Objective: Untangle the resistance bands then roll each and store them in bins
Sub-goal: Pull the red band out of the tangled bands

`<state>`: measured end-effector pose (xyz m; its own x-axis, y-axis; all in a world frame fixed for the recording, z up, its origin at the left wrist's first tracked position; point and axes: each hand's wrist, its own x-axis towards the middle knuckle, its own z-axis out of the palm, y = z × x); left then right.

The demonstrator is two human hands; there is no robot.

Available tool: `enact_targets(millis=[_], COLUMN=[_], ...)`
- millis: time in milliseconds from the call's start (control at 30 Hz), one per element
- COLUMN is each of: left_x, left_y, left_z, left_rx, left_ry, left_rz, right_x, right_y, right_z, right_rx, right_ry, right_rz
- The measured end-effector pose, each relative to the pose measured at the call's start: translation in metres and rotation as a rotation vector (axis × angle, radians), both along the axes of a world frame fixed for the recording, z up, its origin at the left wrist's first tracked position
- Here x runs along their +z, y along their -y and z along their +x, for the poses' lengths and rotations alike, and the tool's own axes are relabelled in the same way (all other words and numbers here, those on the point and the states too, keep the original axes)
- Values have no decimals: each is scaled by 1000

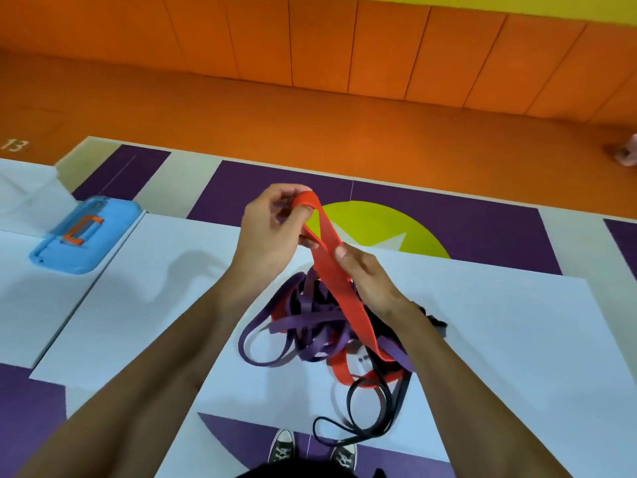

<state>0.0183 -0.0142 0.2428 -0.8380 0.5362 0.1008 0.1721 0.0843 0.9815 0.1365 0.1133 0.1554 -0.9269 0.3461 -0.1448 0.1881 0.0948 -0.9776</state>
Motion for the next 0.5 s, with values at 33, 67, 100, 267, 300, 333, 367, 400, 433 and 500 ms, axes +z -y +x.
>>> enact_targets(millis=[33,67,100,267,300,333,367,400,433,500], left_x=[0,-1,-2,-9,-11,-13,-16,-19,-22,-31], left_y=[1,3,4,10,11,12,14,17,21,29], left_z=[-2,-3,-5,-8,-6,-5,-5,-5,-7,-13], left_rx=[20,47,79,155,149,149,154,163,172,196], left_ry=[6,21,41,116,122,124,126,122,114,77], left_rz=[6,16,26,56,53,49,50,47,35,-42], right_x=[-2,-7,-13,-63,-75,-83,-91,-93,-91,-83], right_y=[2,3,2,-23,-30,-36,-42,-46,-48,-52], right_z=[2,4,6,38,48,57,63,69,72,75], right_rx=[14,25,42,22,-3,-23,-28,-27,-34,-87], right_ry=[36,89,159,426,462,492,513,516,503,437], right_rz=[27,55,104,392,424,467,508,542,560,547])
